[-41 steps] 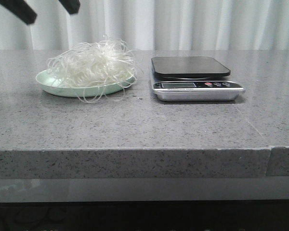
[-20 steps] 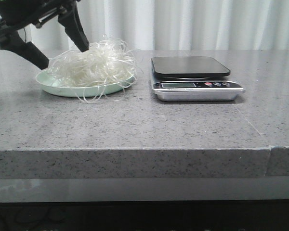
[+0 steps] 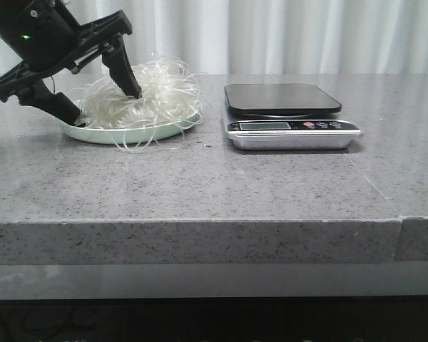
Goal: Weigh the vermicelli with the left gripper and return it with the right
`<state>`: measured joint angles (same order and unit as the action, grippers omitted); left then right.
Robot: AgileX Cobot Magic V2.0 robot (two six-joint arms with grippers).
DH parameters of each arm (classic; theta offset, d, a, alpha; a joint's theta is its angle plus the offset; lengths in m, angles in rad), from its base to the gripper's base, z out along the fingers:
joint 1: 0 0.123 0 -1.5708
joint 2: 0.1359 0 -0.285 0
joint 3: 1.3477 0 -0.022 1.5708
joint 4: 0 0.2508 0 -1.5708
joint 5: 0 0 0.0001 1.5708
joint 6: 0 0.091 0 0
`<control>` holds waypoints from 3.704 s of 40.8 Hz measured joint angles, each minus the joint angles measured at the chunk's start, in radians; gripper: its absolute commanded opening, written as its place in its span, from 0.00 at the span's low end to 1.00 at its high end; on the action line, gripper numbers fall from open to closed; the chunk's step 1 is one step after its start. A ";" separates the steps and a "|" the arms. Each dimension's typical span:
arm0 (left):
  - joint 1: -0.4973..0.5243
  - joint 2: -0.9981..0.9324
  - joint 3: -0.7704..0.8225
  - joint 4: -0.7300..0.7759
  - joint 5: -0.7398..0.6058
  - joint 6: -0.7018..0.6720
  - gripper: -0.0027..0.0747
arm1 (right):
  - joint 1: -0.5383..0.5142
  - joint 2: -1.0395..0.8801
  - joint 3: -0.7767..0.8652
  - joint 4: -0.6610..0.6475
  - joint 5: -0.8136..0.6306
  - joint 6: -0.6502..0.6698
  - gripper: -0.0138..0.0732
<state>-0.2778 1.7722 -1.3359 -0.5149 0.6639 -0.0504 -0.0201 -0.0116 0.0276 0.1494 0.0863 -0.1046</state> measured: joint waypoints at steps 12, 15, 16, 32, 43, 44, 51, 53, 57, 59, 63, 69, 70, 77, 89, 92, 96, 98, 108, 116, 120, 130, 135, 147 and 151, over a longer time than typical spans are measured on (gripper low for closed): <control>0.000 0.000 0.000 -0.005 -0.014 0.000 0.23 | 0.000 0.000 0.000 0.000 0.000 0.000 0.34; 0.000 0.000 -0.002 -0.005 -0.016 0.000 0.22 | 0.000 0.000 0.000 0.000 0.000 0.000 0.34; 0.000 0.000 -0.002 -0.005 -0.017 0.000 0.22 | 0.000 0.000 0.000 0.000 0.000 0.000 0.34; 0.000 -0.028 -0.145 0.006 0.012 0.004 0.22 | 0.000 0.000 0.000 0.000 0.000 0.000 0.34; -0.008 -0.079 -0.332 0.004 0.028 0.020 0.22 | 0.000 0.000 0.000 0.000 -0.002 0.000 0.34; -0.010 -0.079 -0.349 0.004 0.028 0.020 0.22 | 0.000 0.000 0.000 0.000 -0.002 0.000 0.34; -0.075 -0.081 -0.456 0.002 0.004 0.020 0.22 | 0.000 0.000 0.000 0.000 -0.002 0.000 0.34; -0.102 -0.081 -0.466 0.000 -0.010 0.020 0.22 | 0.000 0.000 0.000 0.000 -0.002 0.000 0.34; -0.158 -0.081 -0.469 -0.002 -0.044 0.022 0.22 | 0.000 0.000 0.000 0.000 -0.002 0.000 0.34; -0.186 -0.079 -0.469 -0.002 -0.057 0.022 0.22 | 0.000 0.000 0.000 0.000 -0.002 0.000 0.34; -0.244 -0.056 -0.471 -0.006 -0.091 0.024 0.22 | 0.000 0.000 0.000 0.000 -0.002 0.000 0.34; -0.299 0.012 -0.471 -0.010 -0.136 0.027 0.22 | 0.000 0.000 0.000 0.000 -0.002 0.000 0.34; -0.307 0.023 -0.471 -0.010 -0.141 0.027 0.22 | 0.000 0.000 0.000 0.000 -0.002 0.000 0.34; -0.325 0.104 -0.471 -0.010 -0.165 0.033 0.22 | 0.000 0.000 0.000 0.000 -0.002 0.000 0.34; -0.326 0.189 -0.471 -0.008 -0.149 0.036 0.22 | 0.000 0.000 0.000 0.000 -0.002 0.000 0.34; -0.326 0.204 -0.471 -0.008 -0.142 0.036 0.22 | 0.000 0.000 0.000 0.000 -0.002 0.000 0.34; -0.326 0.224 -0.471 -0.008 -0.117 0.036 0.23 | 0.000 0.000 0.000 0.000 -0.002 0.000 0.34; -0.326 0.228 -0.471 -0.008 -0.105 0.036 0.24 | 0.000 0.000 0.000 0.000 -0.002 0.000 0.34; -0.326 0.232 -0.473 -0.006 -0.089 0.036 0.25 | 0.000 0.000 0.000 0.000 -0.002 0.000 0.34; -0.326 0.220 -0.473 -0.002 -0.044 0.036 0.86 | 0.000 0.000 0.000 0.002 -0.002 0.000 0.34; -0.324 0.190 -0.473 0.004 -0.033 0.036 0.86 | 0.000 0.000 0.000 0.002 -0.002 0.000 0.34; -0.296 0.077 -0.473 0.119 0.057 0.036 0.86 | 0.000 0.000 0.000 0.002 -0.002 0.000 0.34; -0.288 0.005 -0.473 0.247 0.137 0.037 0.85 | 0.000 0.000 0.000 0.002 -0.002 0.000 0.34; -0.265 -0.200 -0.454 0.526 0.220 0.037 0.65 | 0.000 0.000 0.000 0.002 -0.002 0.000 0.34; -0.211 -0.290 -0.361 0.542 0.189 0.037 0.58 | 0.000 0.000 0.000 0.002 -0.002 0.000 0.34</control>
<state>-0.4891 1.4824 -1.6967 0.0273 0.8534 -0.0132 -0.0201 -0.0116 0.0276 0.1514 0.0846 -0.1046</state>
